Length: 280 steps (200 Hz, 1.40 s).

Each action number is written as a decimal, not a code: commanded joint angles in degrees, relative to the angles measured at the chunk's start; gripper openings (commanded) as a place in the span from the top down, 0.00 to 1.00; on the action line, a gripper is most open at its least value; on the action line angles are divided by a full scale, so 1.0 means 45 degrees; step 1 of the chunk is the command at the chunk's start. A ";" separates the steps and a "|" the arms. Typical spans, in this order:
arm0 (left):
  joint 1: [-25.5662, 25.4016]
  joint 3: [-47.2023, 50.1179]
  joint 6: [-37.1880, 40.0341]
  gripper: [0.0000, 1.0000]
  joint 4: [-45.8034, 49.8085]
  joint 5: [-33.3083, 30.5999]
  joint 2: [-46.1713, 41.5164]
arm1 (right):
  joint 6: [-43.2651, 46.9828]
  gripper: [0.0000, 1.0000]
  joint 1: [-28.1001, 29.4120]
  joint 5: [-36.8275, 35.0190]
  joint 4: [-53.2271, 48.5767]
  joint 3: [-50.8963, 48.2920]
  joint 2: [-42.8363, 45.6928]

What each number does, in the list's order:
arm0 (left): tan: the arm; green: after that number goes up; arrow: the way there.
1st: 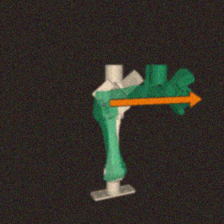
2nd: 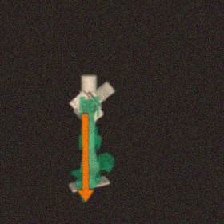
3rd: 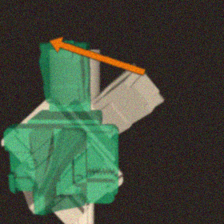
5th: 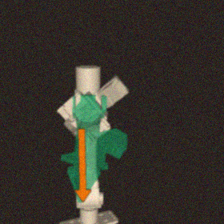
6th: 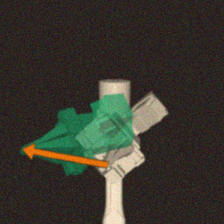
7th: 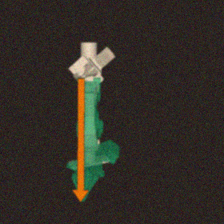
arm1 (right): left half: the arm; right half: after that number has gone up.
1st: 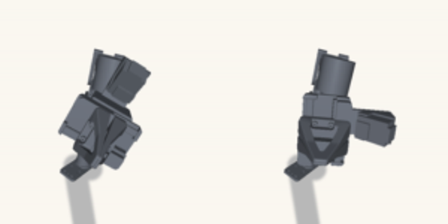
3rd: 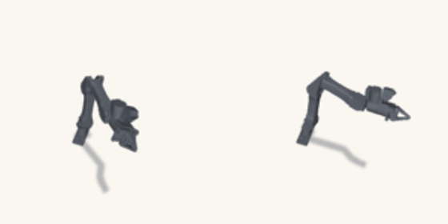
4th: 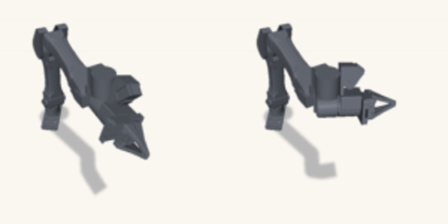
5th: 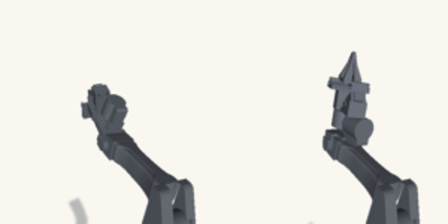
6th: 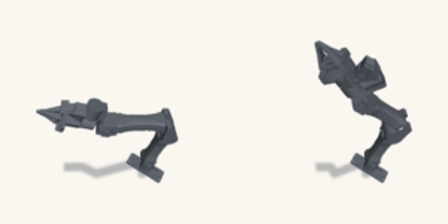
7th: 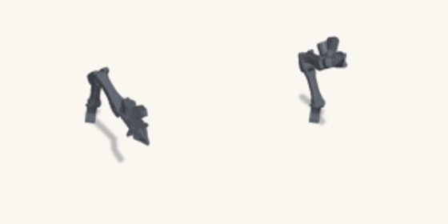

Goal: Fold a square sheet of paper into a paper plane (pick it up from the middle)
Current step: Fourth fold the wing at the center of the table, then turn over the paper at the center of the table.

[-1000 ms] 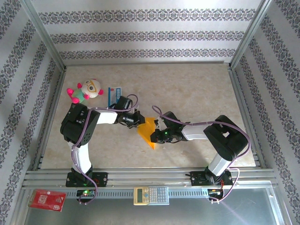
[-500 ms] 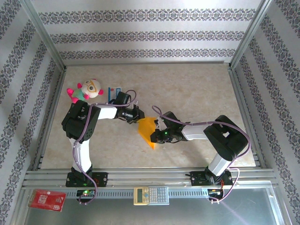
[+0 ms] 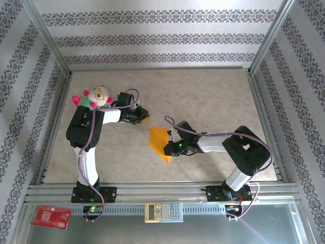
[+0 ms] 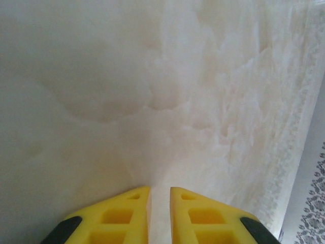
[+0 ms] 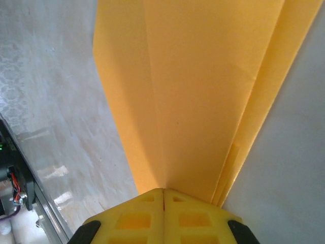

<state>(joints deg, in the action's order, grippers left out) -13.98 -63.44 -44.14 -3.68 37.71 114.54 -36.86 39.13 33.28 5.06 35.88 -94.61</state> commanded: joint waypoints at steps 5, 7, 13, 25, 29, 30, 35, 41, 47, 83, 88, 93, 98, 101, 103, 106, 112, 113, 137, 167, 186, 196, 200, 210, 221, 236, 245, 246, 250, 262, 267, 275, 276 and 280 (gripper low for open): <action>0.0024 0.1161 -0.0235 0.78 -0.0761 -0.0346 -0.1823 | 0.1053 1.00 -0.0045 -0.0803 -0.3031 -0.0399 -0.0007; -0.0018 0.1284 -0.0270 0.77 -0.0792 -0.0337 -0.1958 | 0.1129 1.00 -0.0054 -0.0732 -0.3051 -0.0372 0.0049; -0.0084 0.1682 -0.0310 0.76 -0.0885 -0.0236 -0.2371 | 0.1307 1.00 -0.0059 -0.0546 -0.3073 -0.0268 0.0288; -0.0317 0.2508 -0.0400 0.74 -0.0939 -0.0183 -0.3249 | 0.1654 1.00 -0.0107 -0.0057 -0.3075 -0.0100 0.0811; -0.0411 0.2773 -0.0387 0.74 -0.0972 -0.0196 -0.3597 | 0.1762 1.00 -0.0124 0.0113 -0.3074 -0.0052 0.1024; -0.0440 0.2840 -0.0397 0.73 -0.0985 -0.0197 -0.3676 | 0.1793 1.00 -0.0133 0.0158 -0.3076 -0.0038 0.1073; -0.0580 0.3192 -0.0401 0.73 -0.1016 -0.0196 -0.4075 | 0.1948 1.00 -0.0195 0.0344 -0.3104 0.0027 0.1365; -0.0741 0.3507 -0.0393 0.71 -0.1008 -0.0225 -0.4509 | 0.2077 1.00 -0.0307 0.0479 -0.3148 0.0068 0.1760; -0.0931 0.3856 -0.0367 0.70 -0.1009 -0.0269 -0.4906 | 0.2122 0.99 -0.0458 0.0518 -0.3193 0.0093 0.2155; -0.2267 0.4232 -0.0160 0.67 -0.1193 -0.0276 -0.5215 | 0.0602 0.83 -0.1277 -0.1290 -0.2606 -0.0144 0.3812; -0.2379 0.4092 -0.0054 0.67 -0.1203 -0.0266 -0.5043 | 0.0284 0.82 -0.1242 -0.1698 -0.2547 -0.0114 0.3817; -0.2462 0.3927 0.0044 0.67 -0.1175 -0.0233 -0.4815 | 0.0034 0.80 -0.1207 -0.1968 -0.2462 -0.0056 0.3766; -0.2533 0.3779 0.0096 0.67 -0.1174 -0.0215 -0.4604 | -0.0154 0.78 -0.1141 -0.2100 -0.2294 -0.0011 0.3673; -0.2535 0.3694 0.0106 0.67 -0.1174 -0.0190 -0.4466 | -0.0235 0.77 -0.1102 -0.2160 -0.2206 0.0037 0.3604; -0.2538 0.3635 0.0113 0.67 -0.1174 -0.0181 -0.4382 | -0.0282 0.77 -0.1036 -0.2224 -0.2176 0.0074 0.3554; -0.2548 0.3583 0.0113 0.68 -0.1188 -0.0168 -0.4248 | -0.0358 0.76 -0.0959 -0.2332 -0.2167 0.0130 0.3476; -0.2576 0.3481 0.0153 0.68 -0.1264 -0.0158 -0.4013 | -0.0509 0.74 -0.0794 -0.2677 -0.2215 0.0268 0.3338; -0.2587 0.3467 0.0157 0.69 -0.1287 -0.0149 -0.3991 | -0.0534 0.74 -0.0771 -0.2741 -0.2226 0.0288 0.3323; -0.2686 0.3238 0.0102 0.72 -0.1674 -0.0041 -0.3104 | -0.0900 0.72 -0.0418 -0.3562 -0.1928 0.0443 0.2821; -0.2925 0.3104 0.0014 0.75 -0.2043 -0.0021 -0.2319 | -0.1066 0.72 -0.0362 -0.3627 -0.1668 0.0529 0.2190; -0.2930 0.3184 0.0077 0.77 -0.2068 -0.0249 -0.2081 | -0.1048 0.70 -0.0343 -0.3443 -0.1768 0.0399 0.2133; -0.2935 0.3247 0.0159 0.77 -0.1983 -0.0450 -0.2027 | -0.0988 0.70 -0.0317 -0.3322 -0.1942 0.0331 0.2258; -0.2929 0.3279 0.0220 0.77 -0.1925 -0.0534 -0.2027 | -0.0980 0.70 -0.0301 -0.3271 -0.2019 0.0300 0.2288; -0.2933 0.3348 0.0322 0.77 -0.1801 -0.0687 -0.1992 | -0.0979 0.69 -0.0189 -0.3083 -0.2149 0.0233 0.2397; -0.2944 0.3476 0.0356 0.78 -0.1782 -0.0828 -0.1971 | -0.1035 0.67 -0.0041 -0.3008 -0.2245 0.0194 0.2416; -0.2932 0.3709 0.0395 0.78 -0.1808 -0.0970 -0.1924 | -0.1115 0.65 0.0110 -0.3200 -0.2144 0.0142 0.2348; -0.2913 0.3878 0.0294 0.79 -0.2013 -0.0959 -0.1907 | -0.1192 0.64 0.0082 -0.3361 -0.2114 0.0198 0.2250; -0.2921 0.3900 0.0286 0.79 -0.2033 -0.0959 -0.1893 | -0.1197 0.64 0.0077 -0.3376 -0.2098 0.0204 0.2233; -0.2936 0.3968 0.0257 0.79 -0.2130 -0.0949 -0.1891 | -0.1271 0.64 0.0060 -0.3450 -0.2029 0.0225 0.2181; -0.2914 0.4121 0.0178 0.79 -0.2276 -0.0940 -0.1846 | -0.1358 0.63 0.0019 -0.3388 -0.1605 0.0263 0.2016; -0.2912 0.4164 0.0152 0.79 -0.2332 -0.0940 -0.1832 | -0.1376 0.63 0.0046 -0.3381 -0.1555 0.0337 0.1905; -0.2912 0.4243 0.0107 0.79 -0.2427 -0.0959 -0.1834 | -0.1381 0.63 0.0043 -0.3330 -0.1489 0.0422 0.1779; -0.2921 0.4258 0.0114 0.79 -0.2435 -0.0959 -0.1837 | -0.1370 0.63 0.0048 -0.3312 -0.1492 0.0434 0.1753; -0.2900 0.4290 0.0084 0.79 -0.2478 -0.0949 -0.1822 | -0.1343 0.63 0.0037 -0.3252 -0.1466 0.0459 0.1695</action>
<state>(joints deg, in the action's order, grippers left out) -26.68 -46.48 -44.58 -13.30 36.36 104.79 -41.95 39.24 18.96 -3.20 36.91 -85.03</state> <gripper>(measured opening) 0.210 0.371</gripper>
